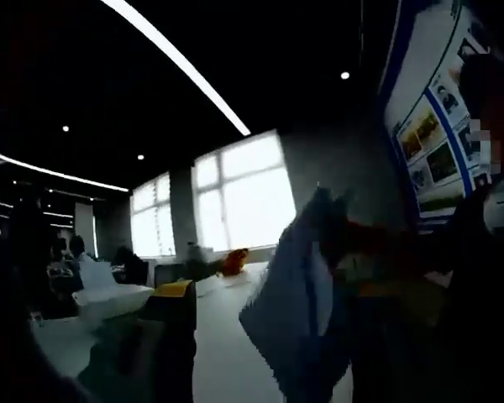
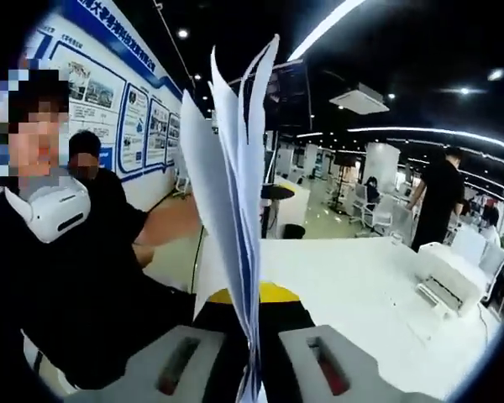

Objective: Organize the stack of printing papers by aligning and flattening the scattered papers on the table

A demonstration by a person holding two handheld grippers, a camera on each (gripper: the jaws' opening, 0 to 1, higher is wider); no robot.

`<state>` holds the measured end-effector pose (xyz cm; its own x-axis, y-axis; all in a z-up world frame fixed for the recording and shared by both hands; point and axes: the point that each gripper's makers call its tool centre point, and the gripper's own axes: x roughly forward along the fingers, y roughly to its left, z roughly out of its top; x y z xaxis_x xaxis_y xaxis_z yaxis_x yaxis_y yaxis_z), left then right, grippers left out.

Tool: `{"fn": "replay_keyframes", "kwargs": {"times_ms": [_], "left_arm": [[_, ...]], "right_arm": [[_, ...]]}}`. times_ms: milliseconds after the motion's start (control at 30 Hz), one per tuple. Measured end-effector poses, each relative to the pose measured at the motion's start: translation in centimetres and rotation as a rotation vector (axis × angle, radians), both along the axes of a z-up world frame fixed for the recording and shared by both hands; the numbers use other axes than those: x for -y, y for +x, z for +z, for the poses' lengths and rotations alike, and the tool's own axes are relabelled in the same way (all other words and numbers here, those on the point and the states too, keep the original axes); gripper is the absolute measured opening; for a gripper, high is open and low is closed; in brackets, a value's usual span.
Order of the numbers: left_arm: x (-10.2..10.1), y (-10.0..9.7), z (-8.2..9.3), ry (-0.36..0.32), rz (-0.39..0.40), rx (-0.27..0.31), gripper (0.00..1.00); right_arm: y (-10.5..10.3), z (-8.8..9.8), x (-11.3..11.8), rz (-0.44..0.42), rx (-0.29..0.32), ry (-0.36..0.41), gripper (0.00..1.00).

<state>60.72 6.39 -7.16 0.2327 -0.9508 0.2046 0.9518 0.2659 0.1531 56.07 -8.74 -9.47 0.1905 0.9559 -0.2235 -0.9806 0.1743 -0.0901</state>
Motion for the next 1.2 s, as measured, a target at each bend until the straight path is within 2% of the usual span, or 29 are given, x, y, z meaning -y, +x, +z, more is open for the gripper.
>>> {"fn": "replay_keyframes", "kwargs": {"times_ms": [100, 167, 200, 267, 300, 333, 400, 433, 500, 567, 700, 767, 800, 867, 1000, 1033, 1200], "left_arm": [[1.0, 0.2, -1.3, -0.014, -0.041, -0.038, 0.79], [1.4, 0.2, -2.2, -0.003, -0.063, -0.053, 0.71], [1.5, -0.2, -2.9, 0.006, -0.107, -0.076, 0.57], [1.2, 0.0, -3.5, 0.006, -0.121, -0.094, 0.28], [1.2, -0.6, -3.9, 0.021, -0.158, -0.111, 0.09], [1.3, -0.6, -4.0, 0.019, -0.154, -0.130, 0.06], [1.3, -0.4, -4.8, 0.047, -0.133, -0.169, 0.05], [1.4, -0.5, -4.9, 0.041, -0.123, -0.154, 0.05], [1.3, 0.4, -6.0, 0.077, -0.050, -0.149, 0.05], [1.4, 0.7, -6.6, 0.102, -0.019, -0.137, 0.05], [1.0, 1.1, -6.6, 0.099, 0.015, -0.143, 0.05], [0.9, 1.2, -6.8, 0.118, 0.053, -0.120, 0.05], [0.9, 1.2, -7.0, 0.125, 0.066, -0.113, 0.05], [0.9, 1.2, -7.4, 0.135, 0.092, -0.108, 0.05], [0.5, 2.0, -8.6, 0.163, 0.204, -0.079, 0.05], [0.3, 2.2, -8.8, 0.160, 0.229, -0.080, 0.05], [0.4, 1.5, -10.2, 0.160, 0.255, -0.089, 0.05]], "right_arm": [[0.3, -0.4, -0.2, 0.006, -0.019, 0.061, 0.00], [0.4, -0.8, -0.2, 0.010, -0.019, 0.082, 0.00], [0.3, -1.1, -0.4, 0.010, -0.027, 0.112, 0.00], [0.5, -1.5, -0.5, 0.010, -0.041, 0.166, 0.00], [0.9, -2.2, -0.4, 0.005, -0.043, 0.169, 0.00], [1.5, -2.7, -0.4, -0.020, -0.042, 0.186, 0.00], [2.5, -4.1, -0.3, -0.066, -0.053, 0.208, 0.00], [3.2, -4.6, -0.2, -0.098, -0.051, 0.221, 0.00], [3.7, -5.4, -0.3, -0.115, -0.061, 0.234, 0.00], [4.4, -6.3, -0.5, -0.156, -0.049, 0.223, 0.00], [4.0, -6.3, -1.1, -0.188, -0.030, 0.226, 0.00], [4.0, -6.4, -1.3, -0.214, 0.005, 0.208, 0.00], [4.8, -6.5, -0.5, -0.230, 0.011, 0.201, 0.00], [4.8, -7.1, -0.7, -0.257, 0.026, 0.186, 0.00], [5.3, -8.4, -1.0, -0.315, 0.066, 0.180, 0.00], [5.3, -8.8, -1.2, -0.320, 0.069, 0.177, 0.00], [5.7, -10.4, -1.4, -0.352, 0.041, 0.173, 0.00]]}}
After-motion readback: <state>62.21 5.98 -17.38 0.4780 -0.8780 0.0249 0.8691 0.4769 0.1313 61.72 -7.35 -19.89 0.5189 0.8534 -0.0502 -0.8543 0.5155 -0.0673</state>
